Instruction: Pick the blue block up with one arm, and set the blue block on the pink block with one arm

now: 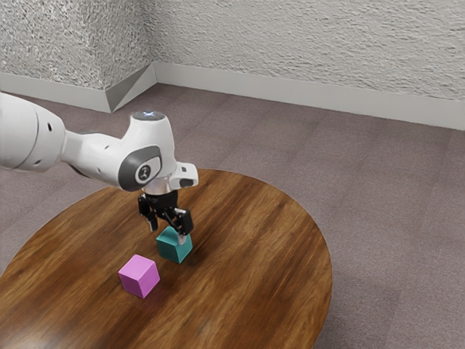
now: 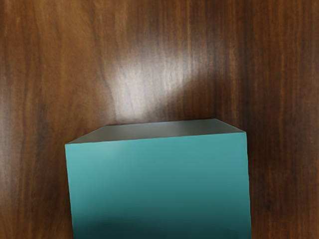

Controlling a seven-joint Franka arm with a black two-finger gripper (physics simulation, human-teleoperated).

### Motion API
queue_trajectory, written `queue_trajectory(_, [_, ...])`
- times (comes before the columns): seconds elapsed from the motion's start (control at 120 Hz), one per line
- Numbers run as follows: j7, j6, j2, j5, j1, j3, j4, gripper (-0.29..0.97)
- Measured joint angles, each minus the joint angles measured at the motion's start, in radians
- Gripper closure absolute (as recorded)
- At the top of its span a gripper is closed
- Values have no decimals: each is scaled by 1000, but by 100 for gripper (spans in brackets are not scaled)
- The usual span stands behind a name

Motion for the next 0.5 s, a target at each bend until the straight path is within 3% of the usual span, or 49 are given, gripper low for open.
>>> queue_trajectory(0.5, [13,1,92,-4,11,2,68,0])
